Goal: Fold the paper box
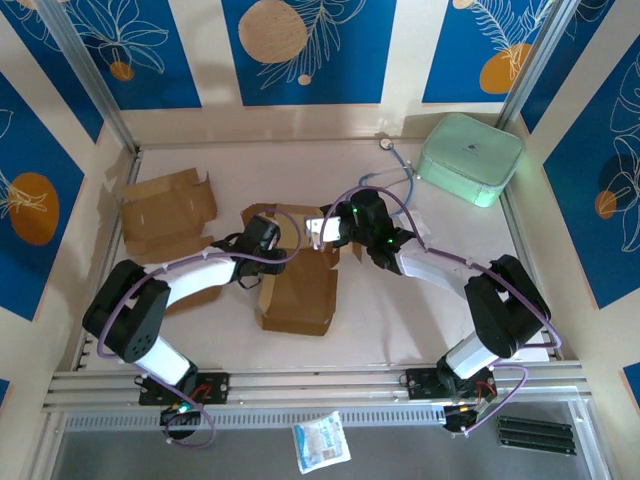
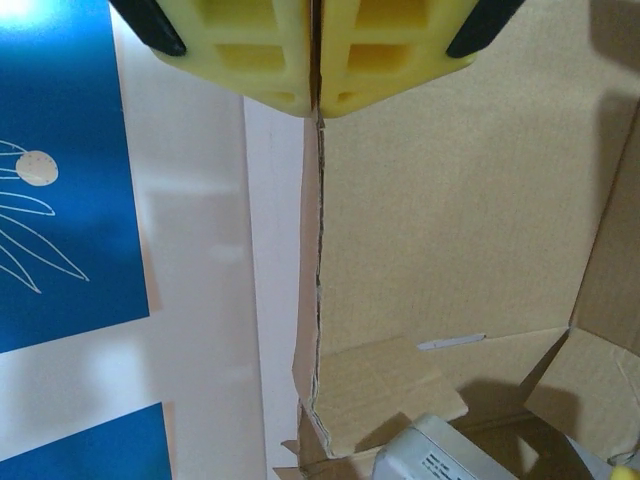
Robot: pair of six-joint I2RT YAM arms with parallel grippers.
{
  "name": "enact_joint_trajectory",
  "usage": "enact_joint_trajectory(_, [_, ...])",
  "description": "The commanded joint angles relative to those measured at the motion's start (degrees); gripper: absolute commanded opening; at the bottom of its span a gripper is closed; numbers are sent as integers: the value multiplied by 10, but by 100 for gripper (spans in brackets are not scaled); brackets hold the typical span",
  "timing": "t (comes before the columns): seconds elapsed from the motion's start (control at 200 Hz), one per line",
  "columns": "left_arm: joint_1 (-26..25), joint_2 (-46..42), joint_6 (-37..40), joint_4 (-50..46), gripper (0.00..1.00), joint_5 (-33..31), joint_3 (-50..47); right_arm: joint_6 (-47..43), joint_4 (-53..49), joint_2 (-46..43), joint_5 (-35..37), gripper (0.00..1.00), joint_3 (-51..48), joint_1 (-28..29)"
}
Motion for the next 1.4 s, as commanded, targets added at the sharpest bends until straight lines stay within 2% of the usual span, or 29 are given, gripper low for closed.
enact_joint_trajectory(0.0, [-4, 7, 1, 43, 52, 68, 3, -2, 1, -9, -2, 10, -2, 3])
enact_joint_trajectory(0.255, [-4, 12, 10, 80, 48, 83, -4, -3, 0, -9, 0, 10, -3, 2])
enact_joint_trajectory(0.345, [-4, 5, 12, 75, 50, 51, -6, -1, 0, -9, 2, 9, -5, 2])
enact_joint_trajectory(0.4, [-4, -7, 10, 66, 53, 5, -10, -2, -1, -10, 3, 9, -5, 2])
enact_joint_trajectory(0.535, [-4, -12, 30, 18, 53, -104, 0, -2, -1, -11, 4, 10, -7, 1])
enact_joint_trajectory(0.78, [-4, 54, 45, -29, 55, -116, 45, -2, -2, -12, 3, 9, -5, 1])
enact_joint_trajectory(0.875, [-3, 68, 44, -21, 55, -90, 51, -1, -3, -13, 4, 9, -6, 2])
enact_joint_trajectory(1.04, [-4, 52, 45, 86, 49, 40, 17, -4, -6, -14, 7, 9, -6, 1])
enact_joint_trajectory(1.175, [-4, 34, 37, 138, 45, 66, -5, -2, -7, -16, 9, 10, -8, 1])
enact_joint_trajectory(1.396, [-4, 67, 49, 148, 44, 128, 0, -1, -9, -17, 10, 10, -9, 1])
